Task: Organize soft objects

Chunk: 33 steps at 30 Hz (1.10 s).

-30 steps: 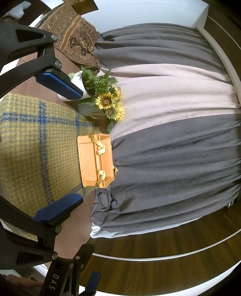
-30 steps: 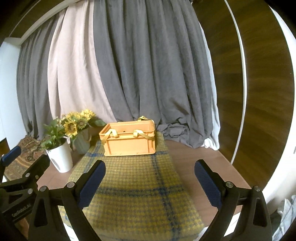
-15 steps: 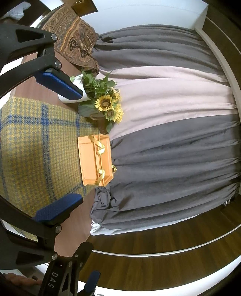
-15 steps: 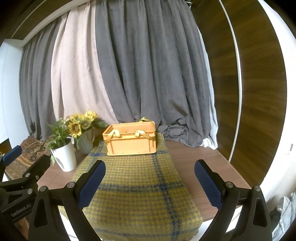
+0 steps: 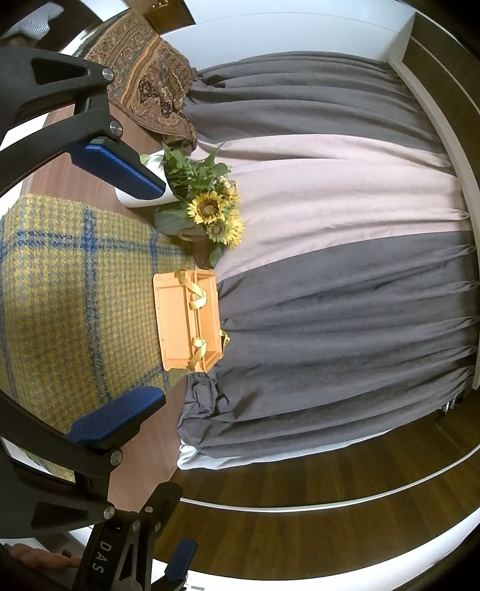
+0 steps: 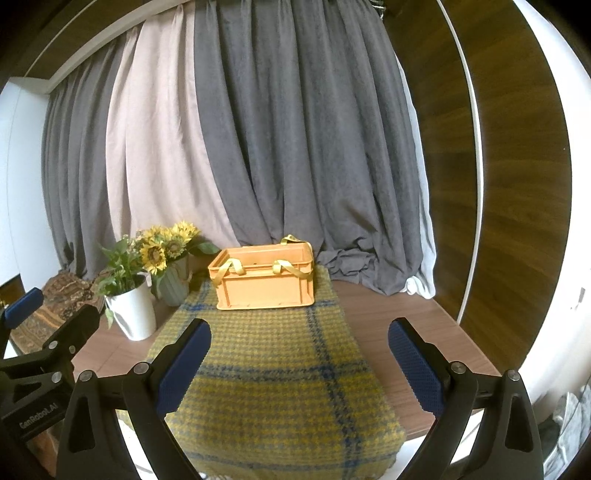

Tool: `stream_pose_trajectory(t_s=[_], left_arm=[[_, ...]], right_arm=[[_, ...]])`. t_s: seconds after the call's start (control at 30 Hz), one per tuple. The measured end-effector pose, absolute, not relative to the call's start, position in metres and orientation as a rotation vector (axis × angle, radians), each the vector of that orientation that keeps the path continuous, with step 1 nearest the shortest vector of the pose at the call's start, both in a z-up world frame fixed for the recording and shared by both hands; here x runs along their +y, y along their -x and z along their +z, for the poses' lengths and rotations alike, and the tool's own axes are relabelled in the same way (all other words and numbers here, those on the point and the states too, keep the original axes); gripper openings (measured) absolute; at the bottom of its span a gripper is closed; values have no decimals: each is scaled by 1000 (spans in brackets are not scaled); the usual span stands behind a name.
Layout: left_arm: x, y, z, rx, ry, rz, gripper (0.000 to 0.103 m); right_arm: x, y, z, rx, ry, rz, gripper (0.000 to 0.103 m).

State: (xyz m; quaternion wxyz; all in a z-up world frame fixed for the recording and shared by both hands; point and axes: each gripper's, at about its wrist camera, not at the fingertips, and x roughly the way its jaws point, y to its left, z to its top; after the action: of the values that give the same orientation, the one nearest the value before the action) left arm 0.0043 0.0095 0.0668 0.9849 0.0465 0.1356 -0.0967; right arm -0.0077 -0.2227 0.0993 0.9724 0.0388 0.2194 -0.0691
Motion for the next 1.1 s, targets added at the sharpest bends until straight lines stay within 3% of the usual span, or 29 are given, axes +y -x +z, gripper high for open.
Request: stream_pose_trajectory(t_s=[1.1], left_arm=[[2, -6, 67, 276, -102, -203, 103]], right_arm=[[-232, 6, 100, 448, -80, -143, 98]])
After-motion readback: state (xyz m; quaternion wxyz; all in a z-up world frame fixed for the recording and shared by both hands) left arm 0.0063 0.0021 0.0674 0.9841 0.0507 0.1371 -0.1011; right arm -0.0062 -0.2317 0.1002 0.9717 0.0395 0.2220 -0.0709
